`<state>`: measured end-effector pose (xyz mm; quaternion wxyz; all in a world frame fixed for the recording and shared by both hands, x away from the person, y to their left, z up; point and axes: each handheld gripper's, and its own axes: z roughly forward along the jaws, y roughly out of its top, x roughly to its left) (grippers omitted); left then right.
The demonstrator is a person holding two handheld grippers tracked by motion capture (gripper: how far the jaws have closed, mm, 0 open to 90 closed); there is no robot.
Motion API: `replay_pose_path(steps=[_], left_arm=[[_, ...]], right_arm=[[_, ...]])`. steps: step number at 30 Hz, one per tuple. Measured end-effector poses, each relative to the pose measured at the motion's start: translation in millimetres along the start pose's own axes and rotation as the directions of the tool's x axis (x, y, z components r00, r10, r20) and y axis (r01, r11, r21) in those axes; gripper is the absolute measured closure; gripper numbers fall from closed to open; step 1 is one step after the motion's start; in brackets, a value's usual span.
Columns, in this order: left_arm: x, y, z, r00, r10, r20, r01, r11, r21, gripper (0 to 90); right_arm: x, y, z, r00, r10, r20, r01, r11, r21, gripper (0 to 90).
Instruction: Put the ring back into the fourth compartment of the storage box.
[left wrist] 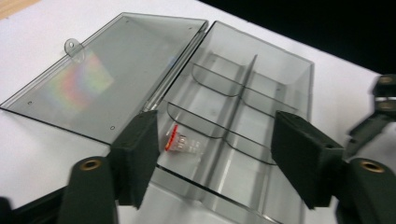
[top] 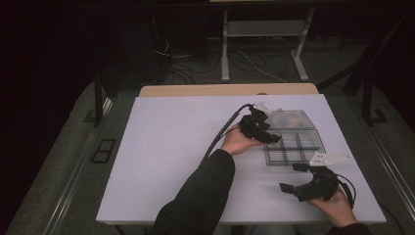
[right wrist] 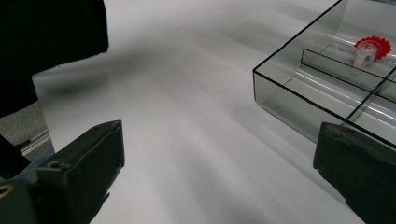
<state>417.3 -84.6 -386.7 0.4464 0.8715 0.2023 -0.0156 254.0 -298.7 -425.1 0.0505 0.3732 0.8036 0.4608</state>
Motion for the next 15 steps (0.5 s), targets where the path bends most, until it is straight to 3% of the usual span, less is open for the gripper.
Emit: replay_pose_path(steps=[5,6,8,9,15], left_arm=[[-3.2,2.6,-16.7,0.9999,-0.01,0.01,0.011,0.9997,-0.022,17.5],[-5.8,3.0,-22.9,0.9999,-0.014,-0.002,0.014,0.9997,-0.021,12.0],[-6.4,3.5,-25.7,0.9999,-0.005,-0.014,0.004,0.9997,-0.024,9.4],[-7.7,4.0,-31.3,0.9996,-0.017,-0.024,0.017,0.9998,-0.013,0.0],[-14.0,0.7,-46.2,0.9996,-0.013,-0.024,0.013,0.9998,-0.017,0.0]], right_arm=[[0.0,0.0,-0.1,1.0,0.0,0.001,0.0,1.0,0.0,1.4],[-0.1,0.1,0.0,1.0,0.001,0.002,-0.001,1.0,0.0,1.4],[0.0,0.0,-0.1,1.0,0.001,0.002,-0.001,1.0,0.0,1.4],[0.2,0.0,-0.3,1.0,0.003,0.003,-0.003,1.0,-0.001,1.4],[0.3,0.0,-0.4,1.0,0.004,0.003,-0.004,1.0,-0.001,1.4]])
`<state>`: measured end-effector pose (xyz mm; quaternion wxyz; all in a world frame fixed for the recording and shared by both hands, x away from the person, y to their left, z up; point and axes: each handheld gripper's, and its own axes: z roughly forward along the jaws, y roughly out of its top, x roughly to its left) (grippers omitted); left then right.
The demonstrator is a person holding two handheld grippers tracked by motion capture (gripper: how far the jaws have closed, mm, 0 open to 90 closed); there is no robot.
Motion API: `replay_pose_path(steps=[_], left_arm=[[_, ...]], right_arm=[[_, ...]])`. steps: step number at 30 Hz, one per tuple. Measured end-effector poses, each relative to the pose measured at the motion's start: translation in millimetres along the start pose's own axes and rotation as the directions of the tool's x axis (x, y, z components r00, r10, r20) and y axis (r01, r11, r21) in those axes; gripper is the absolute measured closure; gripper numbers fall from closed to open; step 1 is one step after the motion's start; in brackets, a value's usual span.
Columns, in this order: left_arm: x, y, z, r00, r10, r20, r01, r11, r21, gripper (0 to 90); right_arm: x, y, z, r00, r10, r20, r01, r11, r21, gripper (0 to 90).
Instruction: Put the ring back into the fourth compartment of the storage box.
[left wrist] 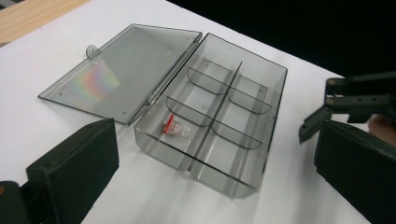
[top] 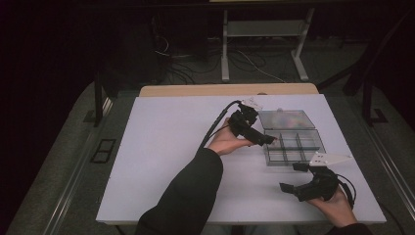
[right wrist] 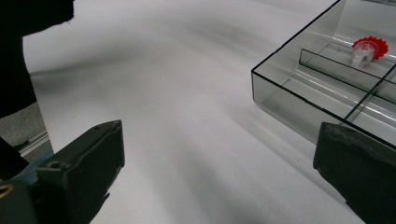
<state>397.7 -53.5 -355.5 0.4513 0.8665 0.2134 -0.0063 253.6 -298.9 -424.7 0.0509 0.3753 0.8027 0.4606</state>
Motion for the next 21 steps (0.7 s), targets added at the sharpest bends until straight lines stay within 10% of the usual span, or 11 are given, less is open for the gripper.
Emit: replay_pose_path(steps=[21], left_arm=[[-10.8,-37.0,-65.2,0.9981,0.018,-0.059,-0.02,0.9994,-0.028,0.0]], right_arm=[[0.2,-0.2,0.7,1.0,-0.002,0.006,0.002,1.0,0.004,1.4]])
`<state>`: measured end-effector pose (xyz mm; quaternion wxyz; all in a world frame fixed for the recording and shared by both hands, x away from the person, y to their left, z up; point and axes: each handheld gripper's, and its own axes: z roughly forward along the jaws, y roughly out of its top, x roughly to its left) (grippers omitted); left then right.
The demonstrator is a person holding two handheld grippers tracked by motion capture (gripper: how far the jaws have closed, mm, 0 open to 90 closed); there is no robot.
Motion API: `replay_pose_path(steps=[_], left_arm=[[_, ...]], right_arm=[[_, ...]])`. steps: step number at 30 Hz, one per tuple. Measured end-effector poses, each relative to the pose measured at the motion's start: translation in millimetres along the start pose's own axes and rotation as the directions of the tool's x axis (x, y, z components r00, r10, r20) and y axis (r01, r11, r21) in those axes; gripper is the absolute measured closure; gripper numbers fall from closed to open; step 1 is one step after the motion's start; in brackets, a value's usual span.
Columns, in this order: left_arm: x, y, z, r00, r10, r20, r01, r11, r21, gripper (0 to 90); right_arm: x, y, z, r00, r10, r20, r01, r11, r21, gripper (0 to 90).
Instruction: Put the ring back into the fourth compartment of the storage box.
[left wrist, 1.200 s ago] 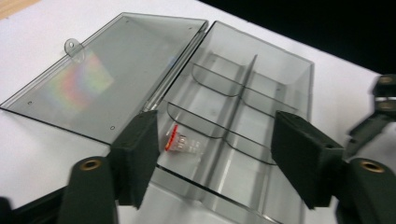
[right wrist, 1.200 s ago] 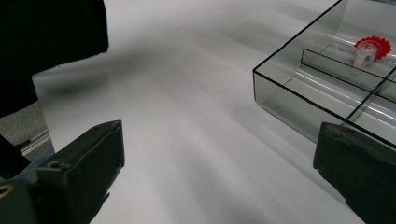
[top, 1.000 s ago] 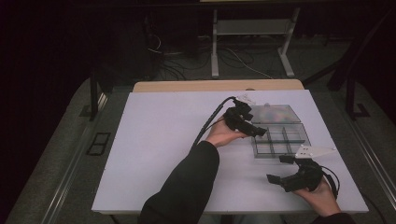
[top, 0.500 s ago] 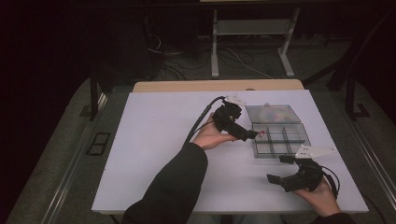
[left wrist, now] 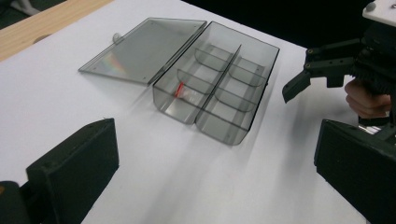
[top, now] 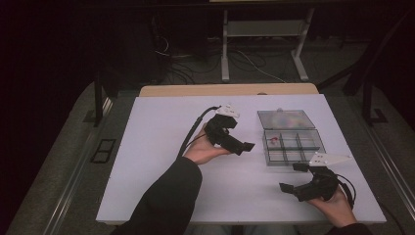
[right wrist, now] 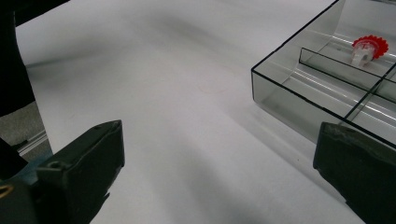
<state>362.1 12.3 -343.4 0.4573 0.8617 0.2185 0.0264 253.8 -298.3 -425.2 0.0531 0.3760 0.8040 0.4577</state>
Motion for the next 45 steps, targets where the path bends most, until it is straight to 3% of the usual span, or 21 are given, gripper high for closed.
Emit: replay_pose_path(steps=[5,9,22,32,45], left_arm=[[-0.7,-13.7,-11.0,0.9999,-0.014,-0.008,0.014,0.9998,-0.016,0.0],[-1.0,-24.7,-20.8,0.9998,-0.014,-0.017,0.014,0.9999,-0.002,0.0],[0.4,-61.1,-50.9,0.9962,-0.071,-0.05,0.069,0.9967,-0.042,0.0],[2.4,-93.3,-69.8,0.9863,-0.139,-0.089,0.132,0.988,-0.081,0.0],[-2.3,-131.6,-84.9,0.9759,-0.189,-0.109,0.177,0.9775,-0.115,0.0]], right_arm=[[0.0,0.0,0.1,1.0,-0.002,0.001,0.002,1.0,0.001,1.4],[0.1,-0.1,0.2,1.0,-0.001,0.001,0.001,1.0,0.002,1.4],[0.3,-0.4,0.1,1.0,0.002,0.004,-0.002,1.0,0.004,1.4],[0.4,-0.5,0.5,1.0,0.005,0.007,-0.005,1.0,0.003,1.4],[0.3,-0.8,1.0,1.0,0.003,0.008,-0.003,1.0,0.005,1.4]])
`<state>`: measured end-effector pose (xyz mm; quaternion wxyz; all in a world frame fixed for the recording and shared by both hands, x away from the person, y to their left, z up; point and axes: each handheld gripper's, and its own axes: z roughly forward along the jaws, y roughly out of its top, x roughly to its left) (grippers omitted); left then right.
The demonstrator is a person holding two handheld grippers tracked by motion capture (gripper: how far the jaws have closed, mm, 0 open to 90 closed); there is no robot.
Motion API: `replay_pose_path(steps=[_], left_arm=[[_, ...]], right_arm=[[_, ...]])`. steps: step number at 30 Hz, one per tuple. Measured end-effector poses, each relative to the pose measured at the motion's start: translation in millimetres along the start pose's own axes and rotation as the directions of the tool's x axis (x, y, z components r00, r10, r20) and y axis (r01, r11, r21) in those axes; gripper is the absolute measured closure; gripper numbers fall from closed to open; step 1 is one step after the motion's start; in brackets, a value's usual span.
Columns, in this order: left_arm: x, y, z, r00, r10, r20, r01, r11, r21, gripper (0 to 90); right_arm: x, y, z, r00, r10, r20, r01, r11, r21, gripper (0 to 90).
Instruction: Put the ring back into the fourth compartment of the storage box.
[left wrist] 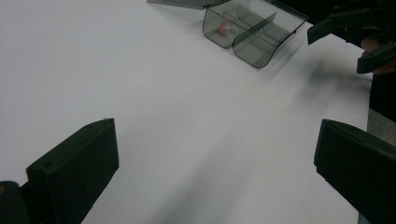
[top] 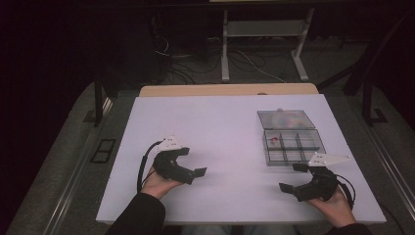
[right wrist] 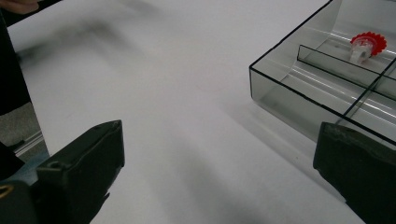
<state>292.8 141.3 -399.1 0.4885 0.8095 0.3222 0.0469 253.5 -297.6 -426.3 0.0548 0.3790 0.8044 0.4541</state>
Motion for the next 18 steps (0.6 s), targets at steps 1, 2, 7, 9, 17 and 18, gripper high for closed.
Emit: replay_pose_path(steps=[1,2,7,9,17,18], left_arm=[[0.1,-2.5,-0.4,1.0,-0.005,-0.002,0.005,1.0,-0.002,0.0],[0.2,-5.9,-0.8,0.9999,-0.012,-0.004,0.012,0.9999,-0.003,0.0],[1.5,-19.8,-2.5,0.9995,-0.028,-0.013,0.028,0.9996,-0.005,0.0],[2.1,-23.9,-4.1,0.9994,-0.029,-0.017,0.029,0.9996,-0.004,0.0],[7.1,-38.1,-9.2,0.9984,-0.049,-0.029,0.049,0.9988,-0.006,0.0],[7.7,-39.5,-9.9,0.9983,-0.049,-0.033,0.048,0.9988,-0.005,0.0]], right_arm=[[0.0,0.0,0.0,1.0,0.001,0.001,-0.001,1.0,-0.001,1.4],[0.0,-0.1,0.1,1.0,0.0,0.001,0.0,1.0,-0.001,1.4],[0.1,-0.2,0.2,1.0,0.0,0.0,0.0,1.0,-0.001,1.4],[0.1,-0.2,0.1,1.0,0.001,0.0,-0.001,1.0,-0.001,1.4],[0.0,-0.8,0.4,1.0,0.0,0.0,0.0,1.0,-0.003,1.4],[0.0,-0.9,0.4,1.0,0.001,0.0,-0.001,1.0,-0.003,1.4]])
